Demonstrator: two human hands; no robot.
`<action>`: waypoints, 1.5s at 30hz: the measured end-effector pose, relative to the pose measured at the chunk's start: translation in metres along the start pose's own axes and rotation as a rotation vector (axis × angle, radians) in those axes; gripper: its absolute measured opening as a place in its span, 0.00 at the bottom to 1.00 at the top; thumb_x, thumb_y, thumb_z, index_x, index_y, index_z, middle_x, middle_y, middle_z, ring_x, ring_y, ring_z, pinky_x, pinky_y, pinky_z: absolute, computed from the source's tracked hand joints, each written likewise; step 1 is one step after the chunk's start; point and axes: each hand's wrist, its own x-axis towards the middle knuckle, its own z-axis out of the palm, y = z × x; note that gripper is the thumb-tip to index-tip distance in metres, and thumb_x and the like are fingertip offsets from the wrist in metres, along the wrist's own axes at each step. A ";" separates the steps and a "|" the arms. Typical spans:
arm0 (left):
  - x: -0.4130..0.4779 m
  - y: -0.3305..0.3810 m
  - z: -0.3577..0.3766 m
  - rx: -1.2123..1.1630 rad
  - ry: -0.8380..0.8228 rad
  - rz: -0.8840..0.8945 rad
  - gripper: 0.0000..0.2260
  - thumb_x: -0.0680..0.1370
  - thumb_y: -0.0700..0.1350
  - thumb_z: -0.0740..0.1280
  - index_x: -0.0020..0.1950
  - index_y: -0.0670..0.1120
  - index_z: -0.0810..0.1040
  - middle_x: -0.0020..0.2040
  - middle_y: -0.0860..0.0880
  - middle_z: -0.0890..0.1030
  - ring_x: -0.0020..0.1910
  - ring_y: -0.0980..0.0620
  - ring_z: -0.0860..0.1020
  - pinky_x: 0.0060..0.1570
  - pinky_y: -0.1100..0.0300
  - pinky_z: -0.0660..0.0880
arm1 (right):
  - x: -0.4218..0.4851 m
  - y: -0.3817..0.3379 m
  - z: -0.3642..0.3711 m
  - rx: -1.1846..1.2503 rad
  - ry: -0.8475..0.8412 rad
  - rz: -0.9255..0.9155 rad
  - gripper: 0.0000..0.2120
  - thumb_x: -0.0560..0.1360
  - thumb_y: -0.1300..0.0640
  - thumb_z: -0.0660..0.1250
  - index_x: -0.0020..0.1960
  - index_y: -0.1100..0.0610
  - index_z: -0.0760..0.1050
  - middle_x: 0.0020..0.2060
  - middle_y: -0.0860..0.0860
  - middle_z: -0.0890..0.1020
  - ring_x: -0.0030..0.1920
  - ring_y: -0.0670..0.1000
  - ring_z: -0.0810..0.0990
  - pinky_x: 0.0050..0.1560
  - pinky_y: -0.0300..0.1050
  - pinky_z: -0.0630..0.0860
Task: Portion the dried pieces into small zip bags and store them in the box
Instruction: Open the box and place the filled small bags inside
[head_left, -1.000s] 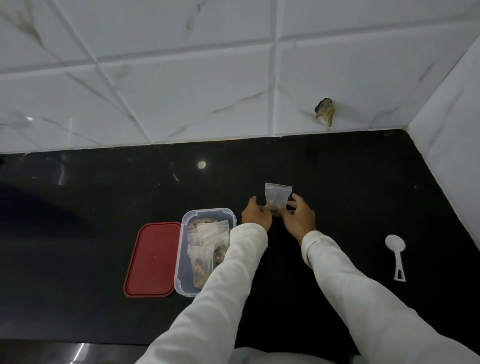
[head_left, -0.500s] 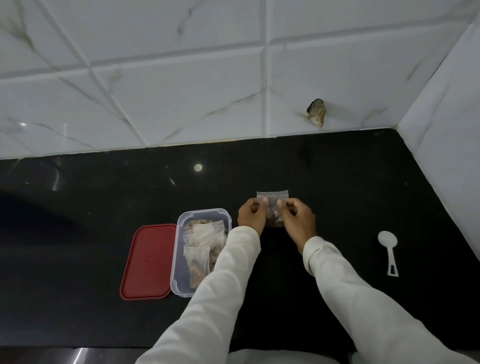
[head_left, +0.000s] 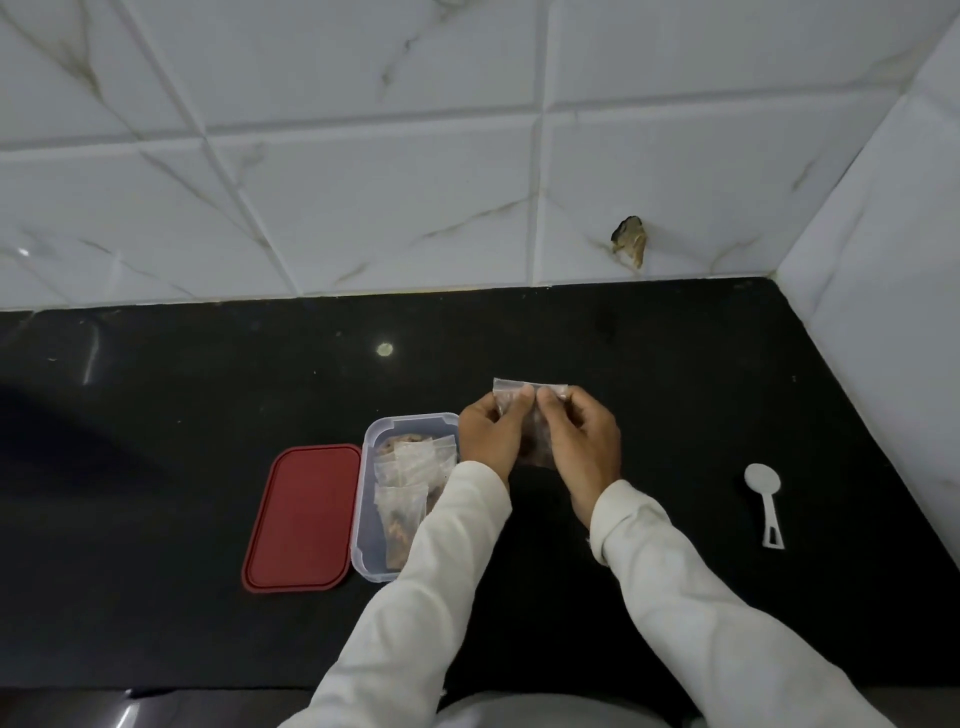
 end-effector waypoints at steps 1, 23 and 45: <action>-0.004 0.002 -0.005 -0.013 0.018 -0.003 0.06 0.77 0.51 0.72 0.48 0.49 0.84 0.45 0.50 0.86 0.49 0.49 0.84 0.54 0.47 0.82 | -0.004 -0.004 0.003 0.001 -0.001 -0.004 0.06 0.77 0.47 0.65 0.45 0.47 0.79 0.44 0.44 0.82 0.48 0.44 0.81 0.51 0.48 0.81; -0.036 -0.027 -0.144 0.659 0.309 0.064 0.06 0.76 0.50 0.70 0.42 0.51 0.86 0.41 0.50 0.85 0.44 0.44 0.82 0.51 0.52 0.80 | -0.064 0.001 0.087 -0.983 -0.235 -0.310 0.12 0.78 0.45 0.63 0.44 0.51 0.81 0.34 0.46 0.80 0.36 0.49 0.77 0.36 0.43 0.74; -0.049 -0.048 -0.143 1.359 -0.145 0.412 0.11 0.76 0.40 0.68 0.57 0.47 0.80 0.56 0.48 0.83 0.53 0.43 0.83 0.49 0.52 0.79 | -0.086 0.016 0.096 -1.163 -0.591 -0.310 0.13 0.80 0.55 0.61 0.62 0.56 0.74 0.64 0.53 0.72 0.65 0.52 0.69 0.59 0.44 0.72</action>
